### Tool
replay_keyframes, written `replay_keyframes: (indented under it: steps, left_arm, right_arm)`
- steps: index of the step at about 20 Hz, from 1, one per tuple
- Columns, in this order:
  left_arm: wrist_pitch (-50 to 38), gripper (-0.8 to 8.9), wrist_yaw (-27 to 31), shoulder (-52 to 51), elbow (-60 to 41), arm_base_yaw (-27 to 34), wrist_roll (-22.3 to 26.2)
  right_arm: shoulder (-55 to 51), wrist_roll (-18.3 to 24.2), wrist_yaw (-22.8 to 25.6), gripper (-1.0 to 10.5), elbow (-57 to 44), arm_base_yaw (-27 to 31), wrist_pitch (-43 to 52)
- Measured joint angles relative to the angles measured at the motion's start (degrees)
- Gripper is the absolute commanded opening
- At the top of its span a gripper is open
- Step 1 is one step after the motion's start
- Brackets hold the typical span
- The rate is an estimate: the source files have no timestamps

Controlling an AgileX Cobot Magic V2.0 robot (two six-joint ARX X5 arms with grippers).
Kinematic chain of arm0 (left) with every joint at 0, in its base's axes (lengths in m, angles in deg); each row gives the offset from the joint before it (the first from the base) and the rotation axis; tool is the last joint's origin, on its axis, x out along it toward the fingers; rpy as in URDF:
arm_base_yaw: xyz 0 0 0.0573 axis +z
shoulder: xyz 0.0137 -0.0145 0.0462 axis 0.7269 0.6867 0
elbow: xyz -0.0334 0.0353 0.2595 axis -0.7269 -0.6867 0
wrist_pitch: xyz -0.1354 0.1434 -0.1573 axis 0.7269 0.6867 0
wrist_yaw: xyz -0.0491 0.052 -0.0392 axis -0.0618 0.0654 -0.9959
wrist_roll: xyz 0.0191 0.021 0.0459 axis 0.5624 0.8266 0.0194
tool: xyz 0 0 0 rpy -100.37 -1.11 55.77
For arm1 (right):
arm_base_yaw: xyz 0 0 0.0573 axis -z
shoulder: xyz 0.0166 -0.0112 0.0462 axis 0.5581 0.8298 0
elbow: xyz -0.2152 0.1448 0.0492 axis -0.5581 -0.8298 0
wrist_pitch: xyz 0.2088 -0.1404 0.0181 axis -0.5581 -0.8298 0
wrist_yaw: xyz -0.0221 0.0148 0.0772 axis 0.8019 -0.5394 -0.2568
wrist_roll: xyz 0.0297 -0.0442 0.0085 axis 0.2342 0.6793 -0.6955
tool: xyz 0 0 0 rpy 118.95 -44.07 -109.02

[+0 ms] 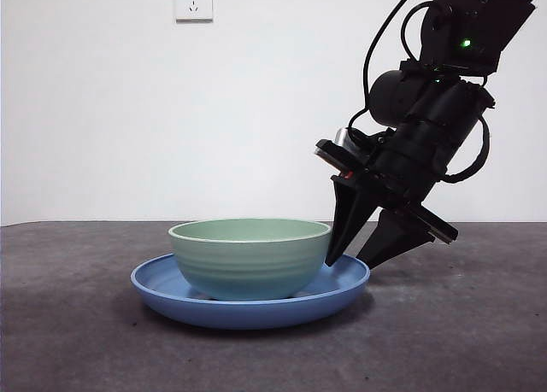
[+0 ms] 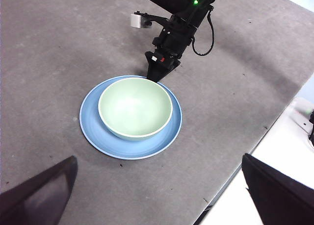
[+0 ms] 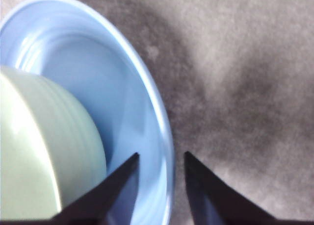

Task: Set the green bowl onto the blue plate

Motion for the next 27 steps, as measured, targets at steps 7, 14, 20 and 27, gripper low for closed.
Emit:
replay_keyframes:
  steps: [7, 14, 20, 27]
  left_arm:
    - [0.0, 6.6, 0.0, 0.0, 0.0, 0.0, 0.0]
    - [-0.02, 6.6, 0.0, 0.0, 0.0, 0.0, -0.13]
    - [0.0, 6.6, 0.0, 0.0, 0.0, 0.0, -0.15]
    - [0.0, 6.58, 0.0, 0.0, 0.0, 0.0, -0.17]
  right_arm:
    - [-3.67, 0.02, 0.79, 2.5, 5.92, 2.78, -4.2]
    - [-20.79, 3.87, 11.58, 4.9, 9.6, 5.95, -22.47]
    - [-40.22, 6.75, 15.69, 5.6, 9.07, 2.58, -34.42]
    - [-62.49, 6.54, 16.37, 6.3, -4.42, -1.88, -38.27]
